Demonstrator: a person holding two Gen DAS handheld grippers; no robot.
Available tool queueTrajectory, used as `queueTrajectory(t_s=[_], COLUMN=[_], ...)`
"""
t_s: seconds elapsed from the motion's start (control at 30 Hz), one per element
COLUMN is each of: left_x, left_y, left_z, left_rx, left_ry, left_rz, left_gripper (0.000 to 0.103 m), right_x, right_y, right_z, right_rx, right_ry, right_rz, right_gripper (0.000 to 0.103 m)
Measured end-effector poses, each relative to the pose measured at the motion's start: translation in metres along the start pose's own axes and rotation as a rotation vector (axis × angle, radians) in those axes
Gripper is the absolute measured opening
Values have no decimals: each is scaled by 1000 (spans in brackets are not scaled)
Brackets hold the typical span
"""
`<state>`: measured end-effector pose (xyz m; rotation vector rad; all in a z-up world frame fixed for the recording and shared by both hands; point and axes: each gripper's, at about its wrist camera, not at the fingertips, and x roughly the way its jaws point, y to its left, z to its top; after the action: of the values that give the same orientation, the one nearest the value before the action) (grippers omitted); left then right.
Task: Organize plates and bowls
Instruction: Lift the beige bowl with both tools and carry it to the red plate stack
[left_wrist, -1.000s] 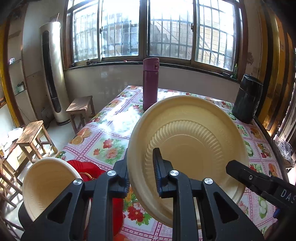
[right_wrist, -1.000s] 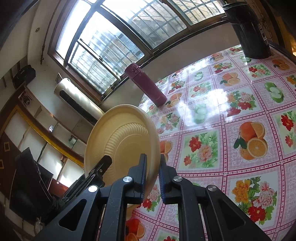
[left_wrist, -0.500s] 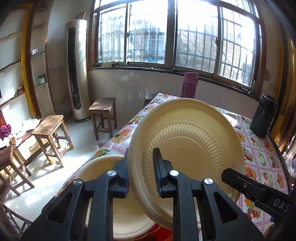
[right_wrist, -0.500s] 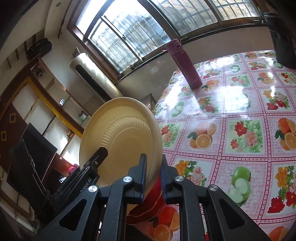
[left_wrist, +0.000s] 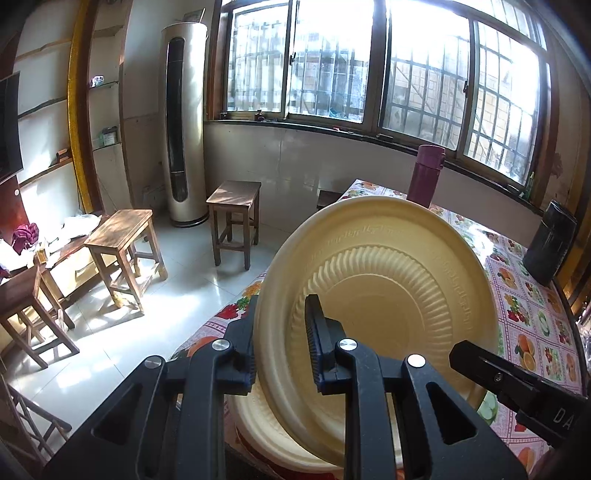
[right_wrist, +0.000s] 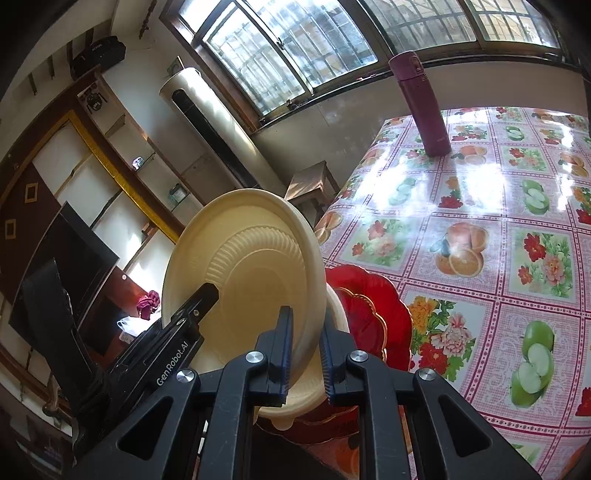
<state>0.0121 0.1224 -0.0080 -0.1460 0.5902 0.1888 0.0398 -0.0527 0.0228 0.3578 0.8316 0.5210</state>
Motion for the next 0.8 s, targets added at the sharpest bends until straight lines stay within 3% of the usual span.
queueTrajectory(t_s=[0.3, 0.57, 0.8], left_x=[-1, 13, 13], left_y=[11, 7, 4], left_z=[-12, -23, -21], left_rx=[2, 14, 26], left_ry=[23, 87, 79], left_rz=[25, 33, 51], left_gripper=[19, 19, 19], right_x=[15, 29, 29], right_y=[13, 1, -6], right_z=[-13, -27, -29], right_rx=[-34, -10, 4], right_ry=[44, 88, 88], right_rz=[2, -14, -15], right_gripper=[16, 16, 16])
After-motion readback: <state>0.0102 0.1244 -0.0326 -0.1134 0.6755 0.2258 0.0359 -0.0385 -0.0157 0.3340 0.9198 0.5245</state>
